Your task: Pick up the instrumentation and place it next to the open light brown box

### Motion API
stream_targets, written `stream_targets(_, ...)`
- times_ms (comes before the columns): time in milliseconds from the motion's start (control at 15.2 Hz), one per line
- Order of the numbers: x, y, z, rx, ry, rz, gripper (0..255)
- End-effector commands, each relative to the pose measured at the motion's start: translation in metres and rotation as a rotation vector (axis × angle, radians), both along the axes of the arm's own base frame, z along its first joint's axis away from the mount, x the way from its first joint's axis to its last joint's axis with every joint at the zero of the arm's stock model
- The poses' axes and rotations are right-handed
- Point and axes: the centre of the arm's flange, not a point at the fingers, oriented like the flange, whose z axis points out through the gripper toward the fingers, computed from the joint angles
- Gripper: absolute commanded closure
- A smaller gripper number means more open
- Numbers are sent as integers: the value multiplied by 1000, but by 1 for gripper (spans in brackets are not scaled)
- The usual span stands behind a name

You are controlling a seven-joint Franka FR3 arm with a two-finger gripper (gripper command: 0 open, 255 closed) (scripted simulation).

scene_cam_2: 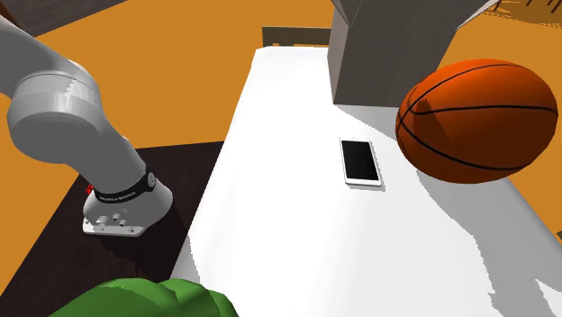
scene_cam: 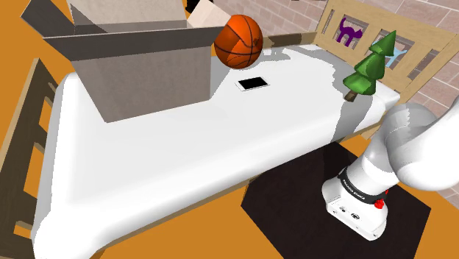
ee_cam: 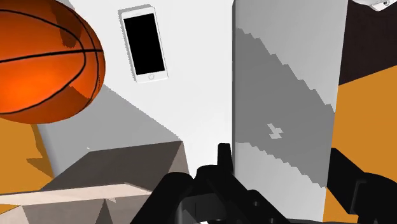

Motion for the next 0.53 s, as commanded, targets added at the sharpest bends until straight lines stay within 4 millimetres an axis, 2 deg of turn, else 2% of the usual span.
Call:
stream_targets(0, -9, 26, -1, 0, 0, -1, 255)
stream_targets(462, -41, 117, -1, 0, 0, -1, 255)
